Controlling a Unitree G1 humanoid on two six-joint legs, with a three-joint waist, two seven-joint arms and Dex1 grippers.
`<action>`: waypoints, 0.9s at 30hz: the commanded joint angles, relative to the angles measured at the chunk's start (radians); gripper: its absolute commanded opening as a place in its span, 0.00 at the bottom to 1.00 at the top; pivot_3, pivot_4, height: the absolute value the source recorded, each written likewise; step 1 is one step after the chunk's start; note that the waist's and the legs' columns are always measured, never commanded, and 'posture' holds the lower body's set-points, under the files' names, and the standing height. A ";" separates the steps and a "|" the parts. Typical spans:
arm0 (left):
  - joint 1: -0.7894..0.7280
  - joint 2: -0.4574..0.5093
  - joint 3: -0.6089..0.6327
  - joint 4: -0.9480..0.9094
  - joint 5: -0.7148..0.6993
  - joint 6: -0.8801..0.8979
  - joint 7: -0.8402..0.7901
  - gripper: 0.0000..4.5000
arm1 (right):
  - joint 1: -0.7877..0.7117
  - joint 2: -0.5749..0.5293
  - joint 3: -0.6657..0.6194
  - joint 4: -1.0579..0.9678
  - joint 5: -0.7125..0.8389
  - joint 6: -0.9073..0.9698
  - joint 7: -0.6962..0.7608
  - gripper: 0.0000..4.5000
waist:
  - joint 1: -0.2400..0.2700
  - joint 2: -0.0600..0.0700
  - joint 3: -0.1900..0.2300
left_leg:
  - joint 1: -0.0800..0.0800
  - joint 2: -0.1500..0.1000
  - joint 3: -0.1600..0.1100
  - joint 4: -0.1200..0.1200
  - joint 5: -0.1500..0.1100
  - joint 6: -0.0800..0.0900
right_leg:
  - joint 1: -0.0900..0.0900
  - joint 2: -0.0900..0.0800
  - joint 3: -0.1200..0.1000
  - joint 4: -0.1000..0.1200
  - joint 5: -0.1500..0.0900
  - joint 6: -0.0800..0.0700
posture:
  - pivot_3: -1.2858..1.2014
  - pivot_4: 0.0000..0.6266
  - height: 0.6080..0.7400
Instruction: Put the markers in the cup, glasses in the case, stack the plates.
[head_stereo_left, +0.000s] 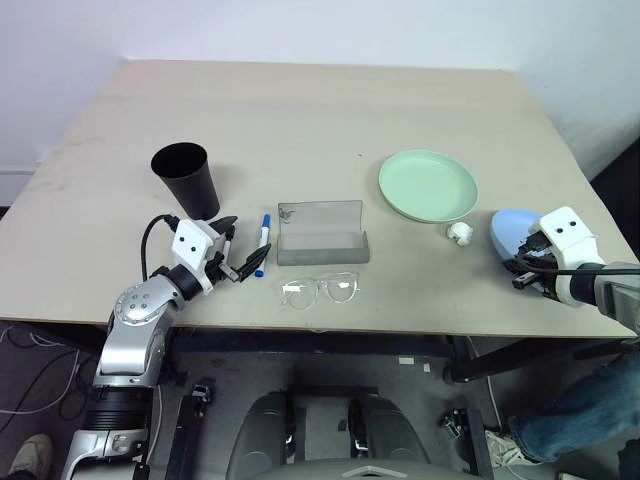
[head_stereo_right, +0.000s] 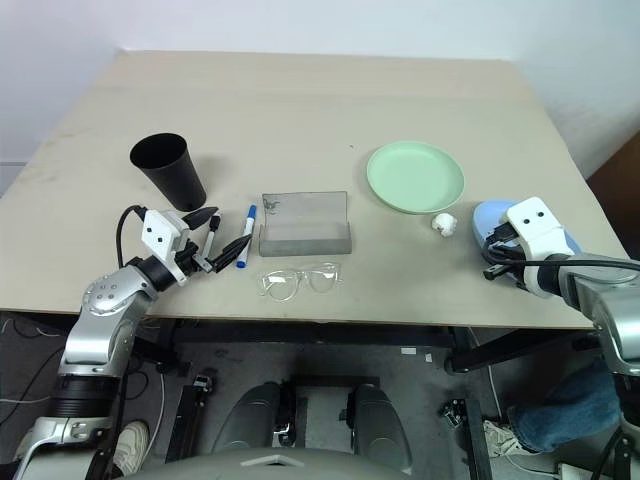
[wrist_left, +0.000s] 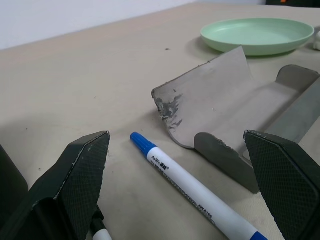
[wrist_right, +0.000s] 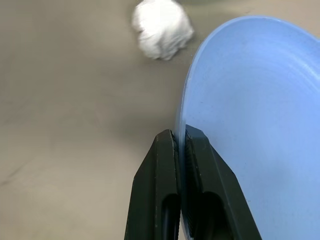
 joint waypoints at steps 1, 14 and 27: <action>-0.002 0.012 0.018 -0.045 -0.012 -0.003 0.004 1.00 | -0.048 -0.036 -0.038 0.017 -0.031 -0.043 -0.010 0.01 | 0.000 0.000 0.000 | -0.001 0.000 0.000 0.000 0.000 0.000 | -0.001 0.000 0.000 0.000 0.000 0.000 | 0.52 0.24 1.00; -0.003 0.016 0.038 -0.092 -0.032 0.021 0.024 1.00 | -0.422 0.053 0.071 0.125 -0.045 -0.104 -0.033 0.01 | -0.001 0.004 -0.001 | -0.013 0.000 0.003 0.001 0.002 0.003 | -0.015 0.001 0.000 0.006 0.002 0.003 | 0.52 0.24 1.00; 0.014 0.034 0.053 -0.197 -0.082 0.117 0.029 1.00 | -0.561 0.253 0.293 0.308 -0.159 -0.299 -0.020 0.01 | -0.002 0.004 -0.001 | -0.012 0.000 0.006 0.003 0.004 0.006 | -0.015 0.002 0.000 0.008 0.004 0.007 | 0.52 0.24 1.00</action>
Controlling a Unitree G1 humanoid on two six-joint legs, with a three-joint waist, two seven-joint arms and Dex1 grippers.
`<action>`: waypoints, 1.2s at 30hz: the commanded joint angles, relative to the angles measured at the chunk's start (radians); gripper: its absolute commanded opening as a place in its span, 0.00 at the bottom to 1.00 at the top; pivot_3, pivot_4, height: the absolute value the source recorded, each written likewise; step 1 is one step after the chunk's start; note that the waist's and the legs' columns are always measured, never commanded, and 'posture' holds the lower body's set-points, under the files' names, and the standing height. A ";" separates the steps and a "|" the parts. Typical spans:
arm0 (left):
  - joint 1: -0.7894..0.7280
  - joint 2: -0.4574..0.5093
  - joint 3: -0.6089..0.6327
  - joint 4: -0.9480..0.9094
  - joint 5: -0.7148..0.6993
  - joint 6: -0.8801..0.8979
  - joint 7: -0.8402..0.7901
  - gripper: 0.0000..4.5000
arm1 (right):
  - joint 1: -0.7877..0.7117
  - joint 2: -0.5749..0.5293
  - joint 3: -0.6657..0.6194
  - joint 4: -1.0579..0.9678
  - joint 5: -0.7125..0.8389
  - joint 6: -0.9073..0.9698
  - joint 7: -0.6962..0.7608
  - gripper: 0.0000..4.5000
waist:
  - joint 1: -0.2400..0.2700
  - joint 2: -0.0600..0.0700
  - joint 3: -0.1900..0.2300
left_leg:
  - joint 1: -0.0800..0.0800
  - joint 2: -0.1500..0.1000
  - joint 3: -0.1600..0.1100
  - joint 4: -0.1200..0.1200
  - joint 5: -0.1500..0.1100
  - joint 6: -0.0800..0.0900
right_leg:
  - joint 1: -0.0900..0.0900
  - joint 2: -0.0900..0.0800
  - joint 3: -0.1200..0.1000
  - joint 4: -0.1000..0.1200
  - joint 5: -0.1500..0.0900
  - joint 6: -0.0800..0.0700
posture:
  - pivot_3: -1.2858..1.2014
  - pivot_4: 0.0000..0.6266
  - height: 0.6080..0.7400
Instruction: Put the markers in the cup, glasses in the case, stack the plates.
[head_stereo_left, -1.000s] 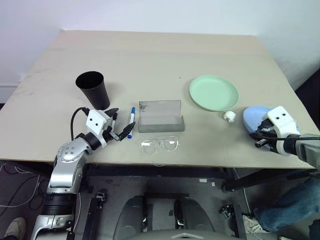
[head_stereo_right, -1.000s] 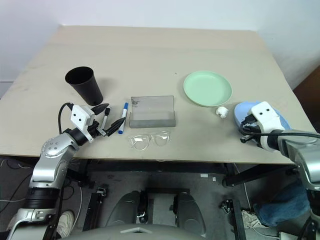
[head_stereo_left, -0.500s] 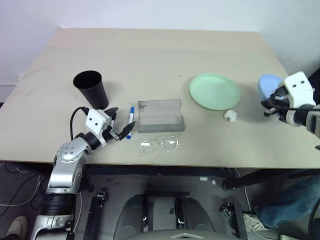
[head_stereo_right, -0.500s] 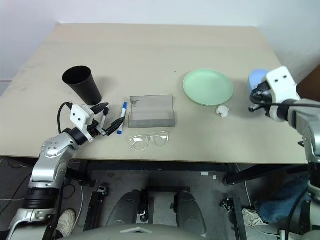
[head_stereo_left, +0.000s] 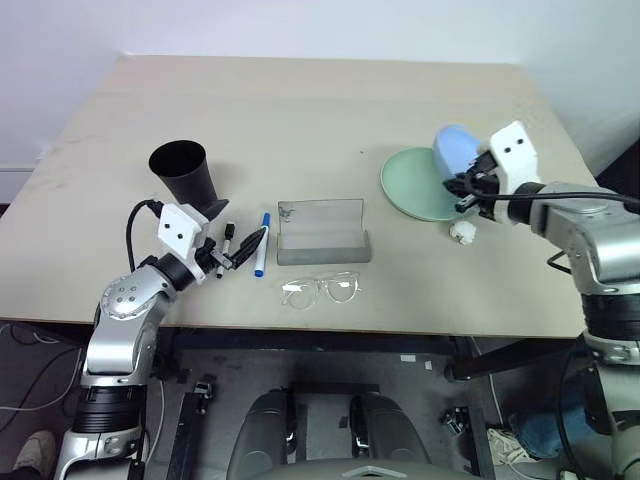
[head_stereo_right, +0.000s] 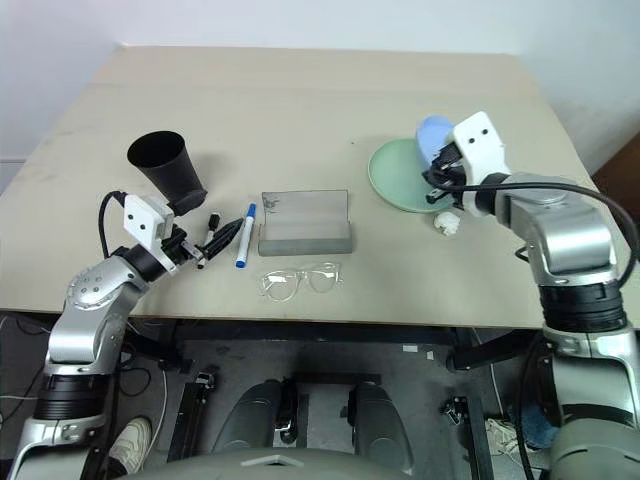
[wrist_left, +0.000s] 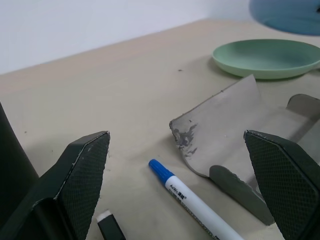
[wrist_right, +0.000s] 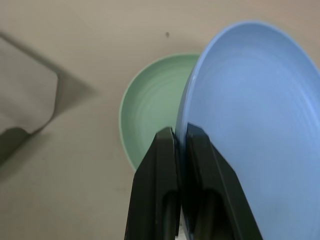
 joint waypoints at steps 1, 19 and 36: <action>0.018 0.014 0.010 -0.079 -0.047 0.036 -0.017 1.00 | -0.059 0.033 0.034 0.068 -0.071 -0.116 -0.008 0.01 | -0.002 0.000 0.000 | 0.000 0.000 0.000 0.000 0.000 0.000 | 0.000 0.000 0.000 0.000 0.000 0.000 | 0.52 0.24 1.00; -0.027 0.091 -0.042 -0.160 -0.127 0.209 -0.129 1.00 | -0.227 0.243 0.186 0.472 -0.277 -0.330 0.008 0.01 | -0.001 0.000 0.000 | 0.001 0.000 0.004 0.001 0.001 0.001 | -0.001 0.001 0.001 0.004 0.001 0.001 | 0.52 0.24 1.00; -0.062 0.117 -0.047 -0.160 -0.130 0.253 -0.156 1.00 | -0.183 0.187 0.238 0.361 -0.352 -0.143 0.126 0.01 | -0.002 0.000 0.000 | 0.002 0.000 0.004 0.002 0.001 0.001 | -0.001 0.001 0.002 0.006 0.001 0.001 | 0.52 0.24 1.00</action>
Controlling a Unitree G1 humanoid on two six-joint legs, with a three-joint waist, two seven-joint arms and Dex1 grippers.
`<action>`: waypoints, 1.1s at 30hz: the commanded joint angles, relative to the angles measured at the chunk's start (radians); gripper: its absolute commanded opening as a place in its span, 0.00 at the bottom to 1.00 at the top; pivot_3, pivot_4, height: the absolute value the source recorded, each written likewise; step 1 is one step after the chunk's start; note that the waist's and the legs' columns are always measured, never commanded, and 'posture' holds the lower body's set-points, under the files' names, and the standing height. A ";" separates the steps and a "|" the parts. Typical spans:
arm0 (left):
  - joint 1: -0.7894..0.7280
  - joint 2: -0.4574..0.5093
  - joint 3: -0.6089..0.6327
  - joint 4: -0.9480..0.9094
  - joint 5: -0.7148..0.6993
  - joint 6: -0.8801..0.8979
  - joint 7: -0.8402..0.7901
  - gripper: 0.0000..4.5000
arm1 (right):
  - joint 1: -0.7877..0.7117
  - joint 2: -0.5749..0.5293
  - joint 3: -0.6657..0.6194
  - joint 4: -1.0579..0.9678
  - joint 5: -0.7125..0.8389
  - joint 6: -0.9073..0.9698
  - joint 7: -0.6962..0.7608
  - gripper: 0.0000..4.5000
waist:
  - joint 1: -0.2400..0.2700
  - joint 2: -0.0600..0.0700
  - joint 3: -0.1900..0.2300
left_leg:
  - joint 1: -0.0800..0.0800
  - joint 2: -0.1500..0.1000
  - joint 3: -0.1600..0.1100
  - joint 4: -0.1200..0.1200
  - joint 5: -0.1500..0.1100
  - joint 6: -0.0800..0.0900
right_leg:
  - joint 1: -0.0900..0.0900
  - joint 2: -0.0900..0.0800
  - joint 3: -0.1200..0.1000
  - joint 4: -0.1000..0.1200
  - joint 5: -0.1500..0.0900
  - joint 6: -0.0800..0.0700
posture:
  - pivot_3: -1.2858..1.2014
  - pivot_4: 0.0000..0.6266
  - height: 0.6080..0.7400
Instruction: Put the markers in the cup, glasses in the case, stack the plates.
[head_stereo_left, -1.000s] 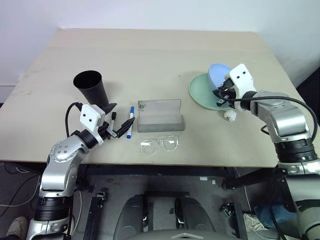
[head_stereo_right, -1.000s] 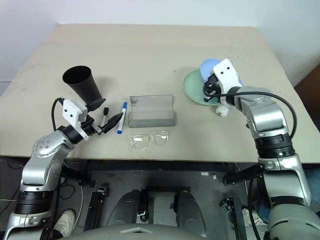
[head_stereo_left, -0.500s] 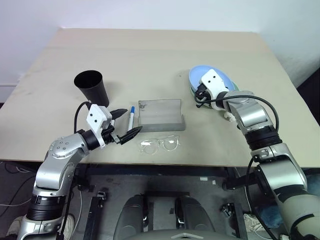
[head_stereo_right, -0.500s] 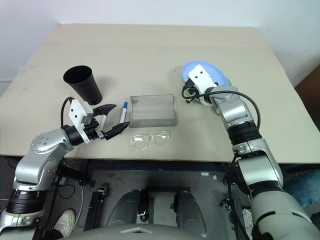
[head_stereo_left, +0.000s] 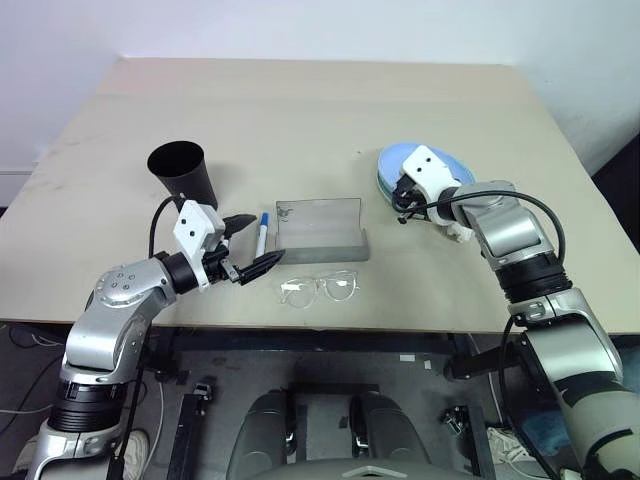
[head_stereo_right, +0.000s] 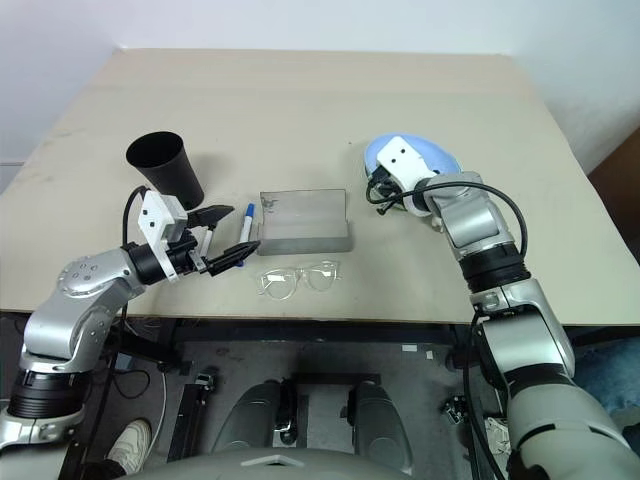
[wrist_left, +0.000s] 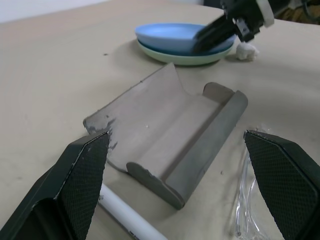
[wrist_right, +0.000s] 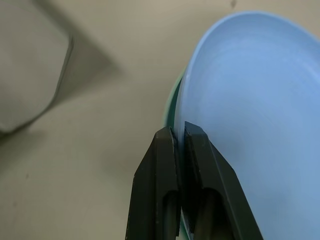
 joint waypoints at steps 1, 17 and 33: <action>-0.016 0.005 0.000 -0.031 -0.011 -0.007 -0.004 1.00 | -0.002 -0.013 0.018 -0.012 -0.025 0.031 0.020 0.01 | 0.000 0.000 0.000 | 0.000 0.000 0.000 0.000 0.000 0.000 | 0.000 0.000 0.000 0.000 0.000 0.000 | 0.52 0.24 1.00; -0.027 0.010 0.004 -0.031 -0.015 0.025 -0.017 1.00 | -0.003 -0.009 0.030 -0.019 -0.040 0.005 0.104 0.25 | 0.000 0.000 0.000 | 0.000 0.000 0.000 0.000 0.000 0.000 | 0.000 0.000 0.000 0.000 0.000 0.000 | 0.52 0.24 1.00; -0.019 -0.005 -0.008 -0.021 -0.008 0.016 0.001 1.00 | -0.139 -0.018 -0.157 -0.002 0.059 0.096 0.033 0.85 | 0.001 0.000 0.000 | 0.000 0.000 0.002 0.000 0.000 0.000 | -0.002 0.000 0.002 0.001 0.000 0.000 | 0.52 0.24 1.00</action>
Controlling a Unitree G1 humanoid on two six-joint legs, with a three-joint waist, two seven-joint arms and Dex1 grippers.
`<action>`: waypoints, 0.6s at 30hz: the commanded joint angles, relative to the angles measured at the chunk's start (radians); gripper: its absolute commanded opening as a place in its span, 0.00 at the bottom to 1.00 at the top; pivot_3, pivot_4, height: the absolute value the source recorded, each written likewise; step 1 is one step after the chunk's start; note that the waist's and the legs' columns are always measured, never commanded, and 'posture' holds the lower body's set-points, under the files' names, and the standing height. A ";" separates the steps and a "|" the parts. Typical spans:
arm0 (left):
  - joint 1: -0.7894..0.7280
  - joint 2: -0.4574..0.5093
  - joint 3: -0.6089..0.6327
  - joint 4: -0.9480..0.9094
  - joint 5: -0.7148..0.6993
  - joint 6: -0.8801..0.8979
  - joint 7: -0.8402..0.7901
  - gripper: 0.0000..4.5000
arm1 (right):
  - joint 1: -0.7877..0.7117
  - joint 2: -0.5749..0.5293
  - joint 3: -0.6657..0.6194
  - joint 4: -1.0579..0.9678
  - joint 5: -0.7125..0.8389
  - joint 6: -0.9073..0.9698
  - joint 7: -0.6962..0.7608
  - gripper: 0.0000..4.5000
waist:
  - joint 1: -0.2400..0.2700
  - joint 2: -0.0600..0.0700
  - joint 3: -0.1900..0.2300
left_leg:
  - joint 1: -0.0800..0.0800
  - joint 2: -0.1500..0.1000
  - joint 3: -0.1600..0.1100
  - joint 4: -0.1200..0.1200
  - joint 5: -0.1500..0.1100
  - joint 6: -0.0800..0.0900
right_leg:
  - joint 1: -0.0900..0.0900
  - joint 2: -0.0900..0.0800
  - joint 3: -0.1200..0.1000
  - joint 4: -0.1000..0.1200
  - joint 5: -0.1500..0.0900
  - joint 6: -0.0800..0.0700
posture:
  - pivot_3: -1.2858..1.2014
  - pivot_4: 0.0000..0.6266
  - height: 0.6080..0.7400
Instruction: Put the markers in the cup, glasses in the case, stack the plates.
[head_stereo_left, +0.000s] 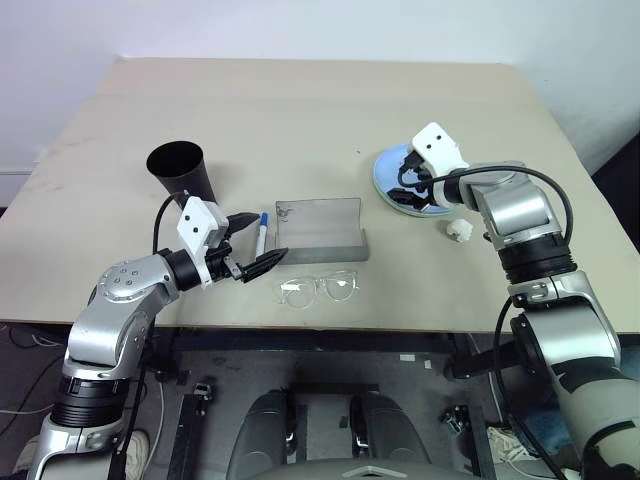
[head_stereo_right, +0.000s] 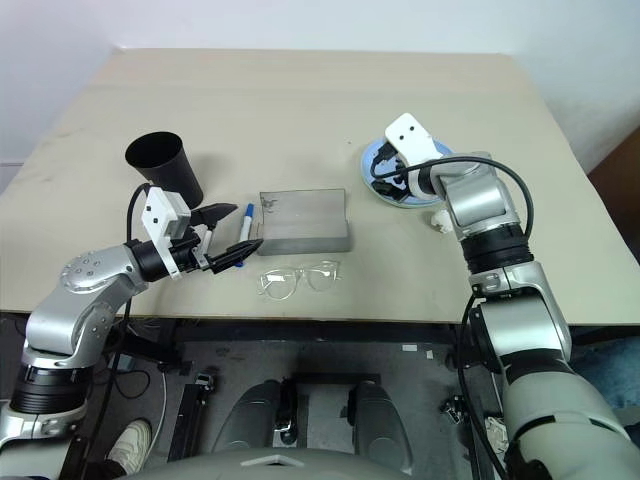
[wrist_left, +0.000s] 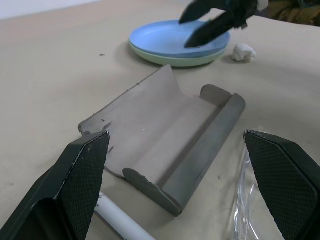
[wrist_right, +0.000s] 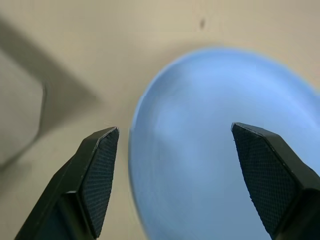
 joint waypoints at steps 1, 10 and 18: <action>-0.005 -0.001 0.001 -0.022 -0.006 -0.014 0.001 1.00 | -0.031 -0.046 -0.052 -0.059 0.029 0.029 0.017 0.85 | 0.000 0.000 0.000 | 0.000 0.000 0.000 0.000 0.000 0.000 | 0.000 0.000 0.000 0.000 0.000 0.000 | 0.52 0.24 1.00; 0.005 0.006 0.009 -0.039 -0.020 -0.001 0.000 1.00 | 0.083 -0.314 -0.046 -0.103 0.047 0.141 0.176 0.85 | 0.001 0.000 0.000 | -0.001 -0.001 0.000 0.000 0.000 0.001 | 0.000 -0.001 0.001 -0.001 0.000 0.000 | 0.52 0.24 1.00; 0.015 0.024 0.020 -0.058 -0.039 0.007 -0.002 1.00 | 0.232 -0.387 -0.149 -0.252 0.172 0.342 0.210 0.85 | -0.002 0.000 0.000 | 0.000 0.001 0.003 0.000 0.000 0.001 | -0.002 0.001 0.006 0.002 0.000 0.000 | 0.52 0.24 1.00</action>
